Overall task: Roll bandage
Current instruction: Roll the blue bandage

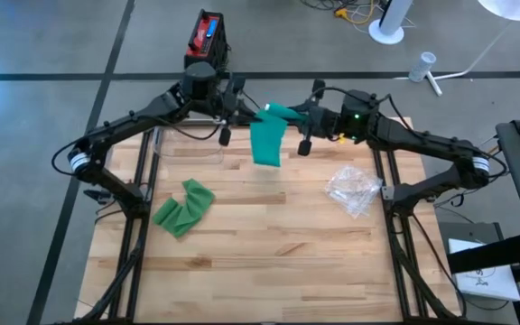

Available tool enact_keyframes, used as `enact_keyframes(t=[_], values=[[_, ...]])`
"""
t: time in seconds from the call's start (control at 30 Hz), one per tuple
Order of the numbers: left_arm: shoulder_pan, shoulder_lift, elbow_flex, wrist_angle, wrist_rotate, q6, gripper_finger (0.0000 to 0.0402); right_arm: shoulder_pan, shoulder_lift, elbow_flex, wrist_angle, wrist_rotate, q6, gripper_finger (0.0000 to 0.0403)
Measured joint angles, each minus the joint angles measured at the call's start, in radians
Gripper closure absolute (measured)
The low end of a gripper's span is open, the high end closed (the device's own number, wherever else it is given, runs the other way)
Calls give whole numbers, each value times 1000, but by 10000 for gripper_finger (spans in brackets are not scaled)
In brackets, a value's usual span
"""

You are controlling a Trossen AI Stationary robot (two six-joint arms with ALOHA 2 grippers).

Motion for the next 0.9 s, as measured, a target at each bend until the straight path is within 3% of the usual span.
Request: enact_keyframes(t=[0.2, 0.37, 0.67, 0.9], values=[[-22, -62, 0, -82, -99, 85, 368, 0, 32, 1, 16, 21, -79, 342], [-21, -114, 0, -160, -307, 142, 300, 0, 44, 1, 15, 28, -110, 347], [-57, -165, 2, 10, -248, 93, 173, 0, 50, 0, 24, 45, -168, 342], [-113, -107, 2, 77, -250, 57, 121, -2, 81, 0, 15, 45, -198, 352]])
